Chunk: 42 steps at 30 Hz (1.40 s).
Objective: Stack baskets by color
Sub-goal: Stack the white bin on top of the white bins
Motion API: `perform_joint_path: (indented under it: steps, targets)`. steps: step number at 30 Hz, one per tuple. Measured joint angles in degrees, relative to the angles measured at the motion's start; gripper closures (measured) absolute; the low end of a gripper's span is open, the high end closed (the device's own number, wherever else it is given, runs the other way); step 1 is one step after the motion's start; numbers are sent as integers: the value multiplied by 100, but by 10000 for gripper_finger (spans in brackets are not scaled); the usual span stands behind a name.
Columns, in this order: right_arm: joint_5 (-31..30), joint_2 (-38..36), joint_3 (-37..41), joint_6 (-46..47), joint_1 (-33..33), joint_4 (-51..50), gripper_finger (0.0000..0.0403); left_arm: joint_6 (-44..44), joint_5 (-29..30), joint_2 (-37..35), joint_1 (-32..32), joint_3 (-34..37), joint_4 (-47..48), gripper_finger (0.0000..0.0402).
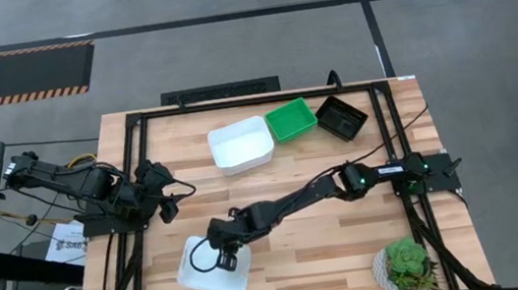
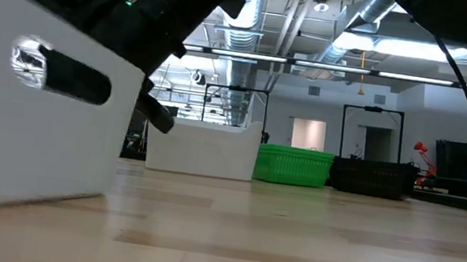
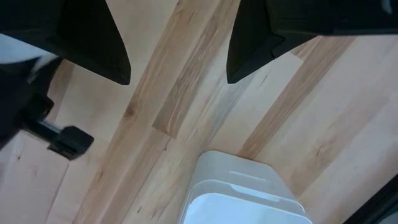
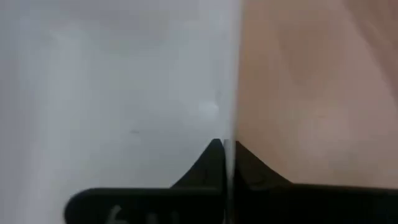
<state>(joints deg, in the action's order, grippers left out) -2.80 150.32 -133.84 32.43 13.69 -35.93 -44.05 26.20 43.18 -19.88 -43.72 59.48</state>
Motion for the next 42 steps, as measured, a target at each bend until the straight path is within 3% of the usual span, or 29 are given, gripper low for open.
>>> perform_joint_path:
  steps: [2, 8, 20, 28, 36, 42]
  targets:
    - [-23, -4, -2, 136, -1, -111, 390, 0, 0, 0, 0, 0, 1, 148]
    - [-100, -110, -6, 318, 79, -820, 397, 4, -2, 0, 0, 0, 28, 148]
    - [-1243, -764, 9, 593, 79, -3365, 397, 28, -3, -2, 0, -2, 36, 148]
    - [-1238, -789, 13, 2021, 5, -5392, 380, 28, -7, 0, 0, -3, 38, 148]
    - [-945, -870, 149, 2408, 169, -4932, 338, 28, -50, 0, 0, -4, 42, 148]
    - [-1023, -1062, 153, 2035, 260, -4286, 259, 28, -173, 0, 0, -3, 42, 148]
